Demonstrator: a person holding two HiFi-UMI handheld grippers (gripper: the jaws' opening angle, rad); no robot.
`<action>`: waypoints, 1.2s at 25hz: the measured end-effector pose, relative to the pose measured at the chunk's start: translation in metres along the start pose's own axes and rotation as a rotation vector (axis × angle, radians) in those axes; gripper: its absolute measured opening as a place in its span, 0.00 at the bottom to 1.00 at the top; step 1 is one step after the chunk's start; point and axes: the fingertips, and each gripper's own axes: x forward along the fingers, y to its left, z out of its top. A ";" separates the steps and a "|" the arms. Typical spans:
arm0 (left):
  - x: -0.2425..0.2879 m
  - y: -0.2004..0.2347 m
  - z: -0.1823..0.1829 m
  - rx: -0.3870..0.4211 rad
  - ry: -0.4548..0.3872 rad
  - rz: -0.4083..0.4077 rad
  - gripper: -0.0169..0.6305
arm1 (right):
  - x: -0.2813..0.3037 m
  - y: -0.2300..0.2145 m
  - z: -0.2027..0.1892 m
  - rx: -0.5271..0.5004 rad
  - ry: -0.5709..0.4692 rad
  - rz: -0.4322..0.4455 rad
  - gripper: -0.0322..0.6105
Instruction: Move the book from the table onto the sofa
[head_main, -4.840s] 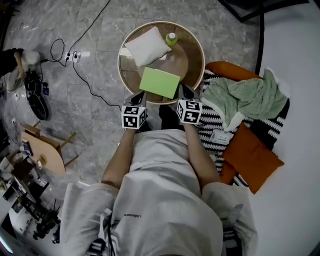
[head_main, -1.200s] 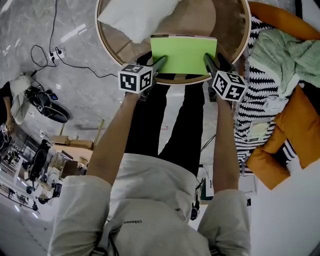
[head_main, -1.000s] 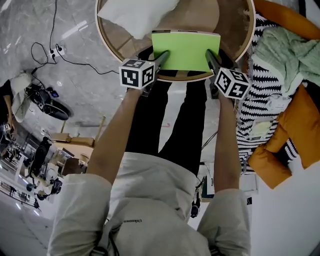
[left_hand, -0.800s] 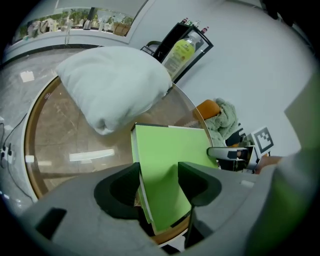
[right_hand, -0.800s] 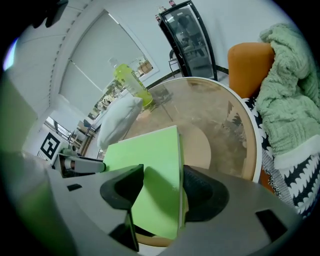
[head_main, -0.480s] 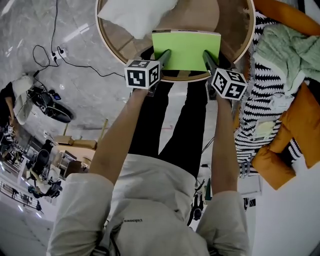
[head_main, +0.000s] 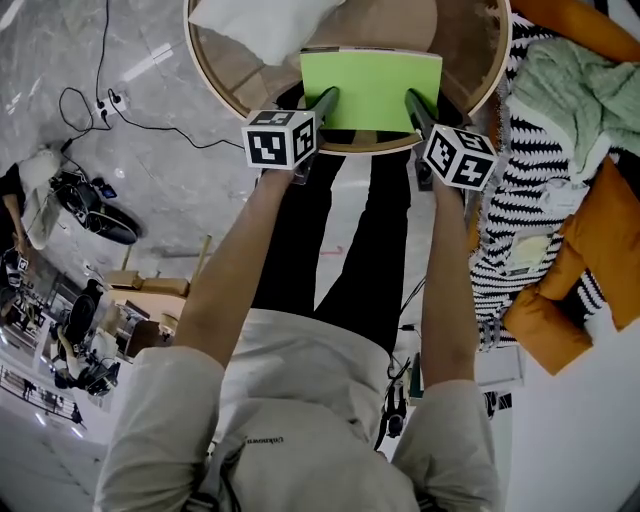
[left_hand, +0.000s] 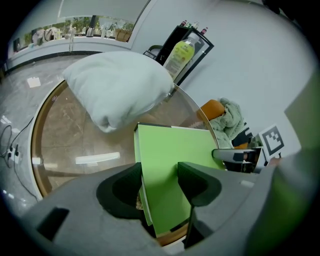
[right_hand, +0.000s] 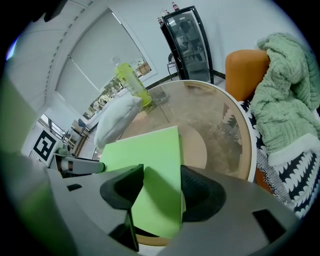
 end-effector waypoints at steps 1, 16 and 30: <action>-0.001 0.000 -0.001 -0.001 0.008 0.001 0.39 | -0.001 0.001 -0.001 0.002 0.003 -0.006 0.38; -0.074 -0.037 0.004 0.037 0.003 -0.002 0.38 | -0.079 0.041 0.007 0.007 -0.032 -0.039 0.38; -0.147 -0.065 0.023 0.140 -0.124 0.050 0.38 | -0.136 0.081 0.021 -0.003 -0.157 -0.023 0.38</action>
